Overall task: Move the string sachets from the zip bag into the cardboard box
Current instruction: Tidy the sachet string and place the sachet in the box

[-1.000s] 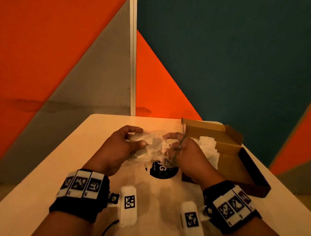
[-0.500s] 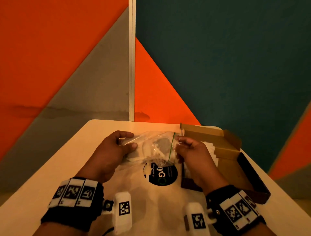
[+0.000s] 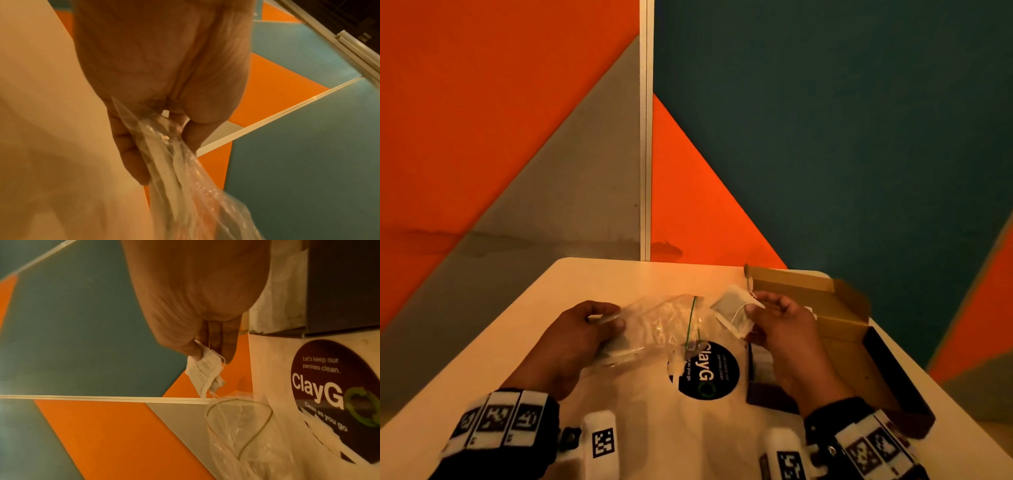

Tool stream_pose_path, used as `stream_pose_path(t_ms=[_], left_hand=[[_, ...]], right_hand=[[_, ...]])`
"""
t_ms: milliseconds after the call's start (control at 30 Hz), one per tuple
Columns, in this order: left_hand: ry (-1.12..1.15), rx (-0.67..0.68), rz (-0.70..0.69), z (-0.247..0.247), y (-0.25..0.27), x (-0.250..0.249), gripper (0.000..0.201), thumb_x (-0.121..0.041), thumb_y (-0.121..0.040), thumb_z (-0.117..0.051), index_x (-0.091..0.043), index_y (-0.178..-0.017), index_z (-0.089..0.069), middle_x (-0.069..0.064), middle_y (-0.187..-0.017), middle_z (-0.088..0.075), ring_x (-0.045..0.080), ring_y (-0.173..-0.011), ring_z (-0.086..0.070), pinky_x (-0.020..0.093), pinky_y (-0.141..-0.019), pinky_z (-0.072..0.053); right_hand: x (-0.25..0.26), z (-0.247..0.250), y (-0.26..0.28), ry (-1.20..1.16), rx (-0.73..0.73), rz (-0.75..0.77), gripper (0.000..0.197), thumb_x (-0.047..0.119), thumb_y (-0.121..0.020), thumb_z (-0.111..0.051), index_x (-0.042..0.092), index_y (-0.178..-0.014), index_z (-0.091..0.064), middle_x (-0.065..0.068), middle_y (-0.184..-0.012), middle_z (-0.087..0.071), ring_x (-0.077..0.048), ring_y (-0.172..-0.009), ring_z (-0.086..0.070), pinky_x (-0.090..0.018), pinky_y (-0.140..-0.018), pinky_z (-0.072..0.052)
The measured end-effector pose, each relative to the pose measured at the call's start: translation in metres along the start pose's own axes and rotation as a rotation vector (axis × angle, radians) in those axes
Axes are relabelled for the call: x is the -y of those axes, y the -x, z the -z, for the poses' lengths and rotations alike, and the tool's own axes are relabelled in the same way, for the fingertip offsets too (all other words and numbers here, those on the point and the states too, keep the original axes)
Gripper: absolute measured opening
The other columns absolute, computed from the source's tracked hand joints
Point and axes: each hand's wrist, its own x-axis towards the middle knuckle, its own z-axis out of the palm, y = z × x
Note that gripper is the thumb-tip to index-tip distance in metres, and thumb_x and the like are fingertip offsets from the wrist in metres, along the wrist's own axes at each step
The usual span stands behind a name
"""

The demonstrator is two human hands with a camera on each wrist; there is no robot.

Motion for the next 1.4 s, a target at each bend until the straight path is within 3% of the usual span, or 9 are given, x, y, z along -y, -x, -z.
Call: stream_pose_path(t_ms=[167,267,433,500,600,733,967,1067,1400], left_hand=[[-0.204,-0.119,0.04,0.021,-0.012,0.016,0.013,-0.018,-0.086,-0.074,-0.022,-0.099,-0.073,0.008,-0.098,-0.074,0.028,-0.089,-0.069,0.04,-0.077,-0.057],[-0.435,-0.118,0.093,0.022,-0.013,0.02,0.014,-0.021,-0.087,-0.073,-0.023,-0.101,-0.072,0.006,-0.096,-0.071,0.024,-0.082,-0.068,0.033,-0.068,-0.055],[-0.78,-0.19,-0.034,0.009,-0.003,-0.008,0.028,-0.057,-0.075,-0.075,-0.039,-0.095,-0.068,0.004,-0.102,-0.065,0.019,-0.08,-0.066,0.035,-0.074,-0.058],[-0.641,-0.184,-0.212,-0.008,0.017,-0.035,0.019,-0.051,-0.081,-0.074,-0.034,-0.088,-0.07,-0.004,-0.098,-0.067,0.013,-0.082,-0.063,0.03,-0.071,-0.049],[-0.348,0.062,-0.25,-0.043,0.05,-0.06,0.015,-0.044,-0.084,-0.072,-0.028,-0.086,-0.072,-0.011,-0.085,-0.073,0.004,-0.078,-0.066,0.028,-0.069,-0.049],[-0.242,0.232,-0.224,-0.071,0.059,-0.057,0.02,-0.03,-0.081,-0.079,-0.032,-0.097,-0.067,-0.005,-0.092,-0.074,0.021,-0.081,-0.073,0.035,-0.068,-0.057],[-0.12,0.25,-0.254,-0.066,0.058,-0.058,0.026,-0.012,-0.08,-0.08,-0.022,-0.102,-0.069,0.008,-0.074,-0.067,0.014,-0.058,-0.061,0.029,-0.057,-0.054],[-0.089,0.232,-0.292,-0.061,0.059,-0.059,0.012,-0.013,-0.082,-0.079,-0.011,-0.09,-0.07,0.007,-0.068,-0.065,0.015,-0.058,-0.058,0.033,-0.059,-0.054],[-0.015,0.087,-0.279,-0.058,0.057,-0.063,0.02,-0.005,-0.083,-0.076,-0.007,-0.094,-0.06,0.014,-0.095,-0.07,0.029,-0.065,-0.069,0.04,-0.065,-0.062]], right_hand=[[0.002,0.006,-0.006,-0.023,-0.023,0.046,0.03,0.003,-0.092,-0.068,0.028,-0.107,-0.06,-0.006,-0.105,-0.075,-0.025,-0.096,-0.072,-0.037,-0.067,-0.059],[0.001,0.006,-0.005,0.021,0.001,0.074,0.031,0.005,-0.093,-0.066,0.032,-0.108,-0.061,-0.004,-0.111,-0.074,-0.024,-0.102,-0.071,-0.045,-0.08,-0.061],[0.003,0.0,0.004,0.052,0.071,0.098,0.033,0.006,-0.088,-0.073,0.032,-0.106,-0.066,-0.007,-0.106,-0.075,-0.026,-0.1,-0.072,-0.05,-0.091,-0.058],[0.007,-0.002,0.01,0.081,0.104,0.114,0.032,0.008,-0.085,-0.076,0.032,-0.104,-0.067,-0.007,-0.099,-0.076,-0.027,-0.095,-0.073,-0.048,-0.089,-0.059],[0.016,-0.005,0.021,0.113,0.173,0.14,0.027,0.012,-0.084,-0.078,0.032,-0.1,-0.069,-0.008,-0.092,-0.075,-0.029,-0.092,-0.072,-0.046,-0.086,-0.058],[0.023,-0.013,0.031,0.109,0.25,0.137,0.024,0.008,-0.082,-0.078,0.027,-0.094,-0.07,-0.017,-0.091,-0.074,-0.03,-0.083,-0.072,-0.044,-0.08,-0.058],[0.03,-0.019,0.036,0.108,0.27,0.172,0.022,0.011,-0.08,-0.081,0.026,-0.09,-0.07,-0.019,-0.089,-0.074,-0.039,-0.083,-0.072,-0.049,-0.079,-0.058],[0.034,-0.016,0.034,0.077,0.255,0.169,0.02,0.007,-0.084,-0.076,0.017,-0.098,-0.067,-0.016,-0.087,-0.075,-0.031,-0.075,-0.072,-0.038,-0.063,-0.059],[0.034,-0.012,0.027,-0.022,0.218,0.116,0.029,-0.013,-0.087,-0.065,0.012,-0.102,-0.063,-0.014,-0.088,-0.076,-0.024,-0.07,-0.072,-0.032,-0.059,-0.059]])
